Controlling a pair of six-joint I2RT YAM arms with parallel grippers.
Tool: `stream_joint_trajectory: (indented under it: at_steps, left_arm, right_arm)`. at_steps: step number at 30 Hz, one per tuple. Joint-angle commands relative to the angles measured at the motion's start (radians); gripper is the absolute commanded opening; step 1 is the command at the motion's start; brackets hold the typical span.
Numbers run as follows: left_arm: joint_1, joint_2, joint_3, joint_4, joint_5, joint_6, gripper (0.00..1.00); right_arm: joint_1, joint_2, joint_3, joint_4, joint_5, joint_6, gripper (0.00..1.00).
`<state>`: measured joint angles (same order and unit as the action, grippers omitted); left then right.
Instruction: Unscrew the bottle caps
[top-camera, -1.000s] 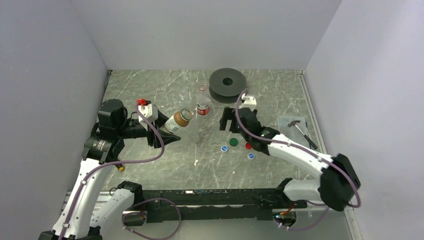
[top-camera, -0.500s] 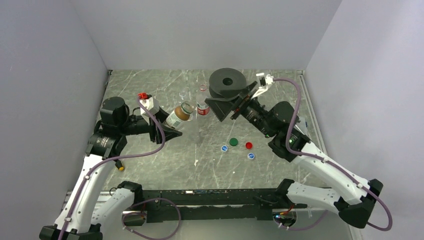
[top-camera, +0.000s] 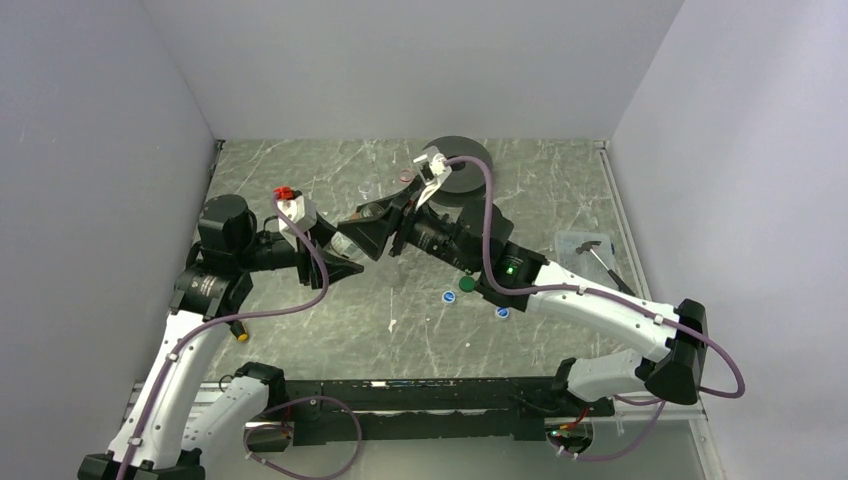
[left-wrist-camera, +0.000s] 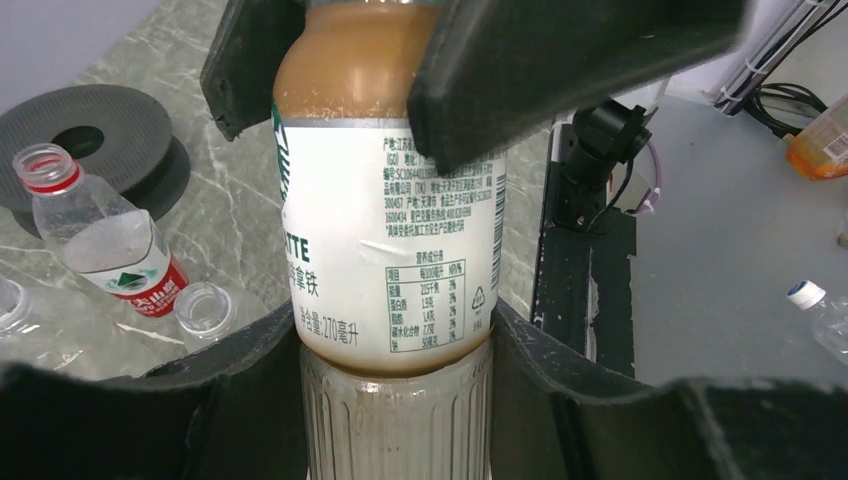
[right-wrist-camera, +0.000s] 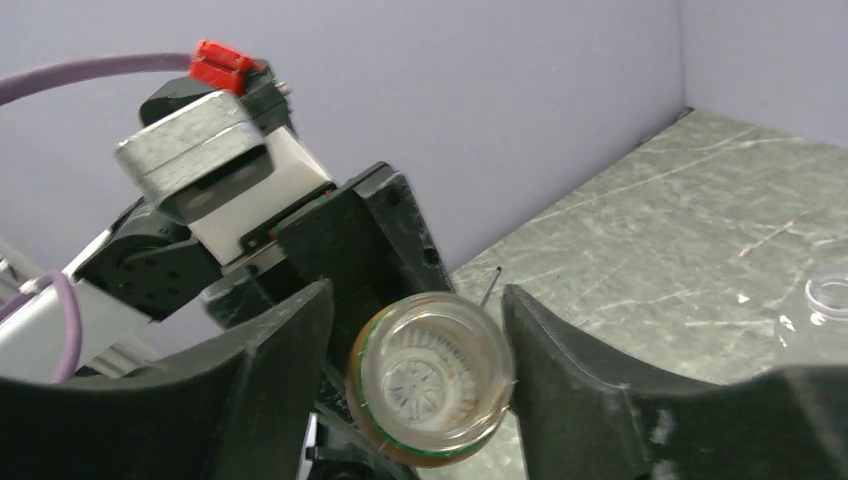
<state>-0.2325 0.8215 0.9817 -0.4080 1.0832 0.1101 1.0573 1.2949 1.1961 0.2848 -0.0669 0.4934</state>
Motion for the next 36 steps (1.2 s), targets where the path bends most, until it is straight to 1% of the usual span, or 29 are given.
stream_joint_trajectory:
  at_steps: [1,4,6,9,10,12,13,15,17,18,19,20,21,23,24,26,29,31,32,34,36]
  left_arm:
    - [0.001,-0.014,0.006,0.018,0.029,0.017,0.01]
    - [0.001,-0.011,0.007,0.004,0.043,0.024,0.03]
    - [0.001,-0.012,0.008,0.001,0.048,0.024,0.07]
    - [0.001,-0.008,0.016,-0.012,0.044,0.036,0.15]
    - [0.001,-0.006,0.020,-0.017,0.044,0.039,0.19]
    - [0.001,-0.005,0.024,-0.023,0.048,0.036,0.30]
    - [0.001,-0.005,0.024,-0.024,0.049,0.032,0.38]
    - [0.001,-0.009,0.025,-0.016,0.048,0.019,0.46]
    - [0.001,-0.009,0.028,-0.015,0.040,0.010,0.51]
    - [0.001,-0.009,0.030,-0.014,0.031,0.005,0.59]
    - [0.001,-0.008,0.032,-0.015,0.024,0.000,0.63]
    - [0.001,-0.007,0.035,-0.016,0.020,-0.001,0.65]
    - [0.001,-0.006,0.037,-0.018,0.017,-0.004,0.71]
    - [0.001,-0.005,0.038,-0.012,0.005,-0.019,0.97]
    - [0.001,-0.005,0.040,-0.015,-0.001,-0.024,0.99]
    - [0.001,-0.001,0.057,-0.033,-0.013,-0.027,0.99]
    - [0.001,0.001,0.113,-0.149,-0.061,0.015,0.99]
    - [0.001,-0.001,0.160,-0.238,-0.127,0.033,0.99]
    - [0.001,0.000,0.192,-0.291,-0.183,0.027,0.99]
    - [0.001,0.010,0.255,-0.367,-0.362,0.010,0.99]
    - [0.001,0.022,0.313,-0.420,-0.542,0.026,1.00]
  right_arm:
    - [0.039,-0.001,0.066,0.026,0.064,-0.055,0.55]
    - [0.052,0.009,0.081,0.006,0.104,-0.075,0.31]
    - [0.057,0.017,0.092,-0.013,0.113,-0.084,0.16]
    - [0.062,0.021,0.096,-0.032,0.128,-0.094,0.01]
    - [0.064,0.020,0.094,-0.035,0.131,-0.095,0.00]
    - [0.064,0.021,0.091,-0.042,0.140,-0.102,0.00]
    - [0.065,0.021,0.090,-0.049,0.148,-0.106,0.00]
    - [0.066,0.017,0.084,-0.054,0.160,-0.116,0.00]
    - [0.066,0.014,0.076,-0.056,0.173,-0.123,0.00]
    - [0.066,0.013,0.073,-0.058,0.180,-0.127,0.00]
    - [0.065,0.011,0.070,-0.061,0.186,-0.130,0.00]
    - [0.066,0.010,0.067,-0.060,0.190,-0.132,0.00]
    - [0.066,0.009,0.066,-0.061,0.192,-0.135,0.00]
    - [0.066,0.012,0.068,-0.066,0.198,-0.141,0.00]
    - [0.066,0.014,0.069,-0.067,0.201,-0.149,0.00]
    - [0.065,0.020,0.076,-0.079,0.211,-0.169,0.00]
    - [0.064,0.043,0.100,-0.115,0.212,-0.228,0.00]
    - [0.064,0.082,0.137,-0.157,0.210,-0.275,0.00]
    - [0.064,0.106,0.157,-0.174,0.204,-0.295,0.00]
    - [0.064,0.160,0.206,-0.201,0.189,-0.333,0.00]
    - [0.065,0.221,0.247,-0.217,0.171,-0.362,0.00]
